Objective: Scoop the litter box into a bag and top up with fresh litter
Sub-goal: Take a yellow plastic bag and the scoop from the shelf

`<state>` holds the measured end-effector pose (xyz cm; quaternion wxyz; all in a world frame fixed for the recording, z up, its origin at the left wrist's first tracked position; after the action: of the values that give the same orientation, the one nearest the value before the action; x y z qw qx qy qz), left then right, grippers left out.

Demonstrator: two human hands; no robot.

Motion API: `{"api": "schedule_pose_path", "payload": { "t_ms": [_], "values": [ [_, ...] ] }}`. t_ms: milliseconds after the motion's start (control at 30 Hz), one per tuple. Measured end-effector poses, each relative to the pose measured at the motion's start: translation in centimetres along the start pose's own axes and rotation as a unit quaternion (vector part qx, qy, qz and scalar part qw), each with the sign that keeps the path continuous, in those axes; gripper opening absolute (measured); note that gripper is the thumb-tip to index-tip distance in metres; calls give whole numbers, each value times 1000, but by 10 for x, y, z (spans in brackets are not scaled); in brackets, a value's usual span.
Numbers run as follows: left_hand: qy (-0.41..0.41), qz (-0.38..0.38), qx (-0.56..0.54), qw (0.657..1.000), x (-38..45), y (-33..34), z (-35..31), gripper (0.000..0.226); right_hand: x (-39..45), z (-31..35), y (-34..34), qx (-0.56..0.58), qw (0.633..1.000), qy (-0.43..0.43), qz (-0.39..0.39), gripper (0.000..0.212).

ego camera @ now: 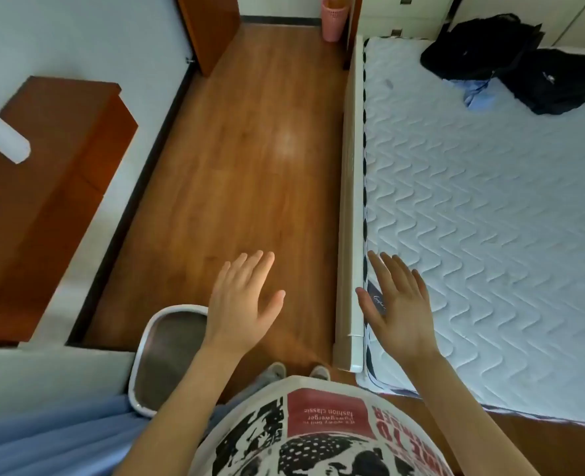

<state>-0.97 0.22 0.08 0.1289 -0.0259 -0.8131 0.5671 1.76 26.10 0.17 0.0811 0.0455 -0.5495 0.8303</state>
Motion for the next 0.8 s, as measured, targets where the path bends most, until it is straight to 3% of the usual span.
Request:
{"api": "schedule_pose_path", "payload": {
  "t_ms": [267,533,800],
  "values": [
    [55,-25,15,998,45,1,-33,60,48,4,6,-22,995,-98,-5,55],
    [7,-24,3,1000,113,8,-9,61,122,12,20,14,996,-87,-11,56],
    [13,-8,4,1000,242,25,47,58,250,32,62,37,997,-73,-19,55]
  ]
}}
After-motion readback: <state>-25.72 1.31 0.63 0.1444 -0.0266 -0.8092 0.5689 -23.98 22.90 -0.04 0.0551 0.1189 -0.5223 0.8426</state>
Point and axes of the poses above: each hand's wrist, its own x-axis towards the middle knuckle, its own y-axis out of the palm, z = x × y, the point moved 1 cm from there along x, towards the middle knuckle, and after that the axes turned 6 degrees about -z, right-handed, at the moved point
